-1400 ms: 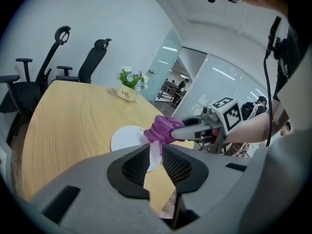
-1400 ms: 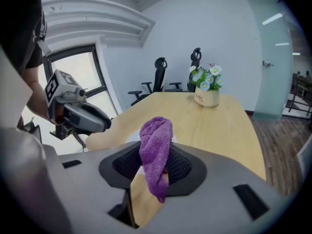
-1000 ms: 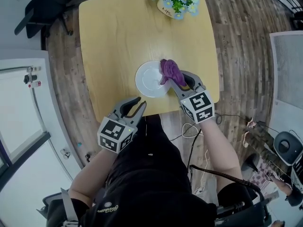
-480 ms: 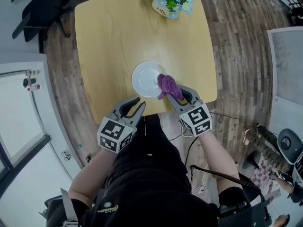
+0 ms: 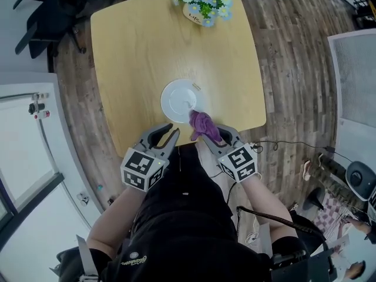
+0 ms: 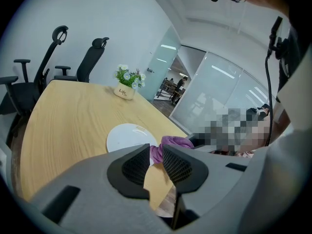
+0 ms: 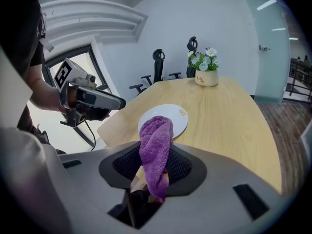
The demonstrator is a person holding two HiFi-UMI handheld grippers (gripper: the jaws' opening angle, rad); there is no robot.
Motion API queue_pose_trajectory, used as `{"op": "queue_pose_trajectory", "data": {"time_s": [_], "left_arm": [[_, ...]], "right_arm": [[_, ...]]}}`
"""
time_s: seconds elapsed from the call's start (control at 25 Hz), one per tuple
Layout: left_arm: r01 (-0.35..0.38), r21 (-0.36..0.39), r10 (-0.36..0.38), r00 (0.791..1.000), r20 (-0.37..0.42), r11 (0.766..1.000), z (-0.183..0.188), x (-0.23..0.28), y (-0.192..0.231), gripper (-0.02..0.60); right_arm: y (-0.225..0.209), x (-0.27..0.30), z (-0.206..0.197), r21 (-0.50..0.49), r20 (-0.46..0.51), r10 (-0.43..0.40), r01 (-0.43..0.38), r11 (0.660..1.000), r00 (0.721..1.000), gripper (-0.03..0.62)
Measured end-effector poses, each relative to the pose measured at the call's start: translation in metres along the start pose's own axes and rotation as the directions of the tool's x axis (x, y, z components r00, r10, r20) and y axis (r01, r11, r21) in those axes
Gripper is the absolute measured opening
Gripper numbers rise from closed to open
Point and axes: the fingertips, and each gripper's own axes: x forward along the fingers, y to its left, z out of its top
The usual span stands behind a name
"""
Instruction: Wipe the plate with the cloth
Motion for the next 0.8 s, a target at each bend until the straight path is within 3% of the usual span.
{"op": "queue_pose_trajectory", "data": {"time_s": [0.24, 0.44, 0.8], "left_arm": [[-0.001, 0.001, 0.001, 1.0, 0.006, 1.0, 0.001, -0.005, -0.004, 0.08], [-0.012, 0.022, 0.011, 0.999, 0.044, 1.0, 0.018, -0.017, -0.01, 0.08], [-0.063, 0.093, 0.044, 0.981, 0.19, 0.994, 0.088, -0.051, -0.017, 0.08]], "right_arm": [[-0.003, -0.005, 0.006, 0.031, 0.037, -0.016, 0.015, 0.999, 0.999, 0.129], [-0.003, -0.021, 0.034, 0.063, 0.122, -0.04, 0.032, 0.997, 0.992, 0.129], [0.005, -0.067, 0.118, 0.02, 0.311, -0.089, 0.087, 0.996, 0.946, 0.129]]}}
